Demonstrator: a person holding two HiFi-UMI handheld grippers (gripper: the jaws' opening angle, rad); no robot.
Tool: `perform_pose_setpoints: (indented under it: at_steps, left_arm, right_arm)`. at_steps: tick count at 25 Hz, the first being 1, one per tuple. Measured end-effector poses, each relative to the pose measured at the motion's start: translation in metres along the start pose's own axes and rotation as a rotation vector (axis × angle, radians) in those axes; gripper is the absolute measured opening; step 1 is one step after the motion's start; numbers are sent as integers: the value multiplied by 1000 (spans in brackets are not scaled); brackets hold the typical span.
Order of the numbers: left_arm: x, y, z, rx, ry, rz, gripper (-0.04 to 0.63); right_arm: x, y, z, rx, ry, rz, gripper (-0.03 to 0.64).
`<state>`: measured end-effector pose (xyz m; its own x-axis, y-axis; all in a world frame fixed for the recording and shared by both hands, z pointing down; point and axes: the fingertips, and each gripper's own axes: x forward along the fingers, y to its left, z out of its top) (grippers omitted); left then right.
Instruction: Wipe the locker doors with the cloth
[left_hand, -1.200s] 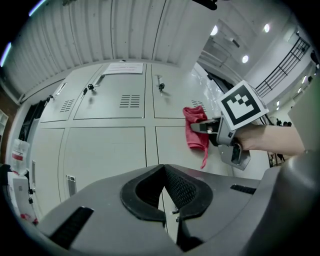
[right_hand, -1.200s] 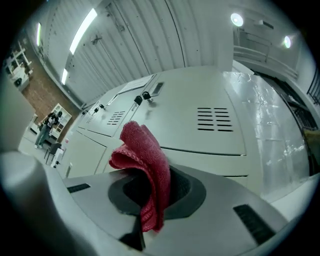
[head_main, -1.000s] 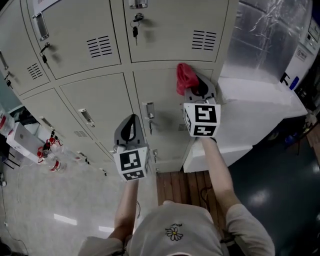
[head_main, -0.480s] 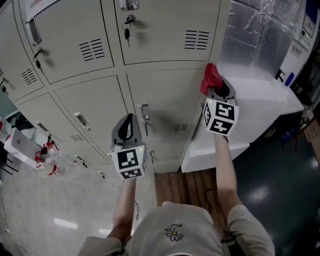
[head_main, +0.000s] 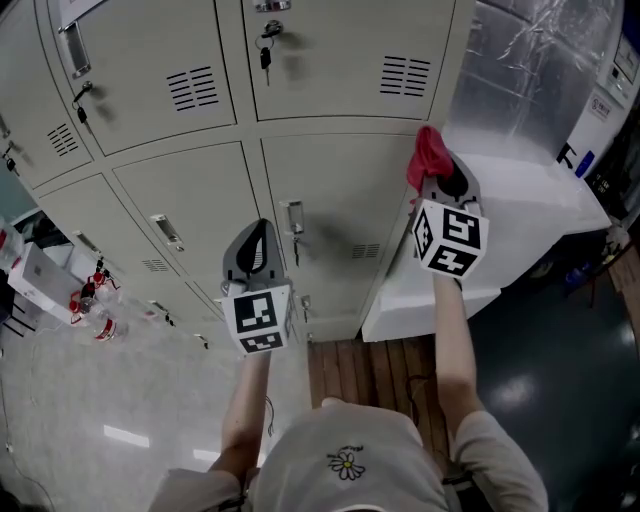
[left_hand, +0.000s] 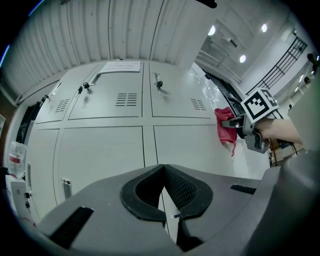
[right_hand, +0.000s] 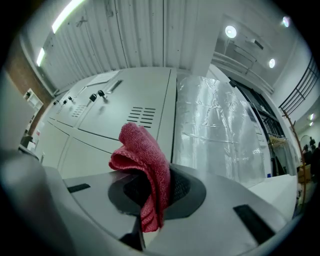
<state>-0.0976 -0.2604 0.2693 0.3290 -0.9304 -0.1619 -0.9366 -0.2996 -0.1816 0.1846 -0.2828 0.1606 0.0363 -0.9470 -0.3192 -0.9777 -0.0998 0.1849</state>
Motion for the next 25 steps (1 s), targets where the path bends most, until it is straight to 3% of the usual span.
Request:
perform_pose_setpoints:
  at_steps: [7,14,19,25]
  left_arm:
    - [-17,19,6,-8,0,46,17]
    - [-32,32,12,1,5,77,17]
    - [-43,43,21,25,-32,108,17]
    - [-53,56,18,29,-18,140,17]
  right_arm:
    - [-22,89,39,158,-119,232,38]
    - [-14,212,31,187,-102,487,38]
    - [-1,256,7,148,-45,516,38]
    - [6,280,-5,111,-16,529,40]
